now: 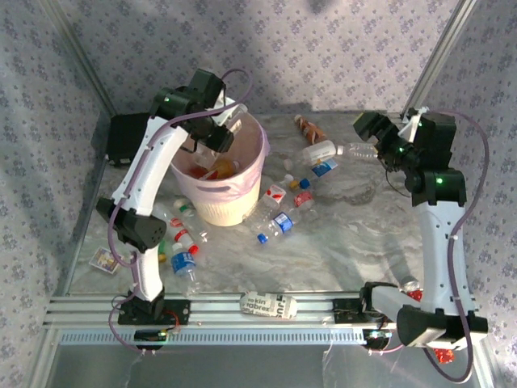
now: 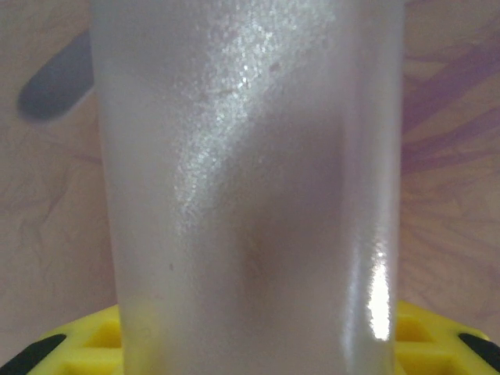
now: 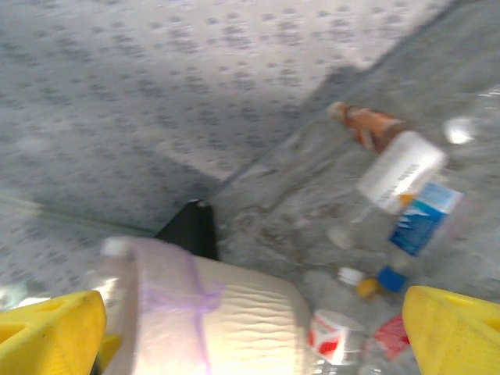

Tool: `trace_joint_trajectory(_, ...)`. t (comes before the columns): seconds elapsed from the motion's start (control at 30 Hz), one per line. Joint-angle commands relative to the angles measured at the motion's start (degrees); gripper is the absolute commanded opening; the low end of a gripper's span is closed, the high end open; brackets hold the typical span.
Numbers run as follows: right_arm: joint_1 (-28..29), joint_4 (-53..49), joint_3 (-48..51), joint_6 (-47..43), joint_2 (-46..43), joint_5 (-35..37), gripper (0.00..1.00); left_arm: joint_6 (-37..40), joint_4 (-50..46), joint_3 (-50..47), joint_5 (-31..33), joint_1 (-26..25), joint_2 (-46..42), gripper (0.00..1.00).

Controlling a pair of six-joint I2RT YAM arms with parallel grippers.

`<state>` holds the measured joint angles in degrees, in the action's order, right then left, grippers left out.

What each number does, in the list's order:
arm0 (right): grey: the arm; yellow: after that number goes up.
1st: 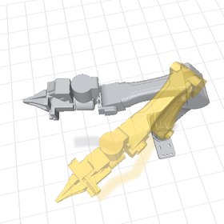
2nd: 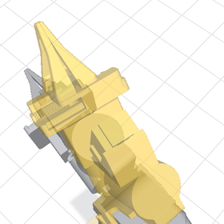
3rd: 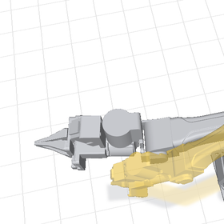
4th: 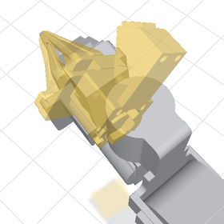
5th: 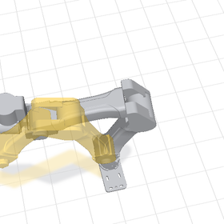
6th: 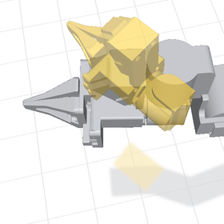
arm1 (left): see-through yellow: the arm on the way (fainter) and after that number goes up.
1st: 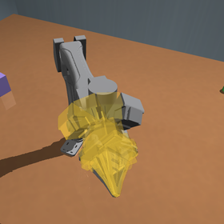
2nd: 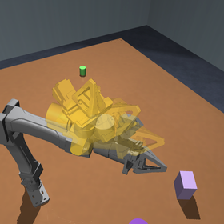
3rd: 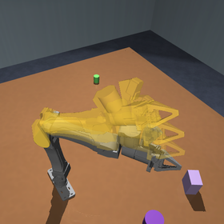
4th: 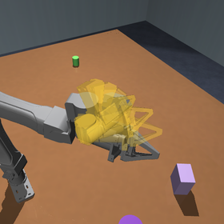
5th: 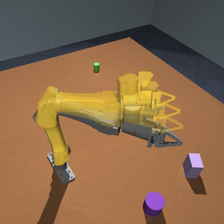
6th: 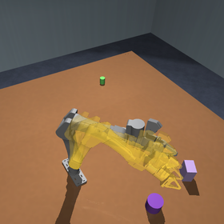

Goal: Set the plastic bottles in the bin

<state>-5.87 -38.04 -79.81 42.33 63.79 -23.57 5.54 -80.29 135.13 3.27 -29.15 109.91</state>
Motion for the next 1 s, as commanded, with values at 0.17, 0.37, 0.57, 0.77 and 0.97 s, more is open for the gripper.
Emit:
trace_joint_trajectory(0.17,-3.29,-1.0,6.65,-2.12,5.85,8.14,0.99,0.88,3.75,-7.7,0.75,1.79,-5.37,0.63)
trace_joint_trajectory(0.37,-2.46,3.24,6.88,1.18,13.08,13.13,0.99,1.34,4.87,-8.66,-0.02,2.01,-7.37,0.82)
trace_joint_trajectory(0.57,-1.65,6.0,4.33,4.32,22.4,18.62,0.99,1.79,5.13,-8.13,-0.2,2.25,-9.36,0.91)
trace_joint_trajectory(0.77,-2.23,10.06,1.39,12.73,31.94,22.85,0.99,1.5,6.16,-8.96,-0.28,2.35,-12.68,0.94)
trace_joint_trajectory(0.97,-1.7,10.34,-6.05,20.16,42.73,26.64,0.99,0.14,8.37,-11.97,-1.69,2.3,-16.72,0.94)
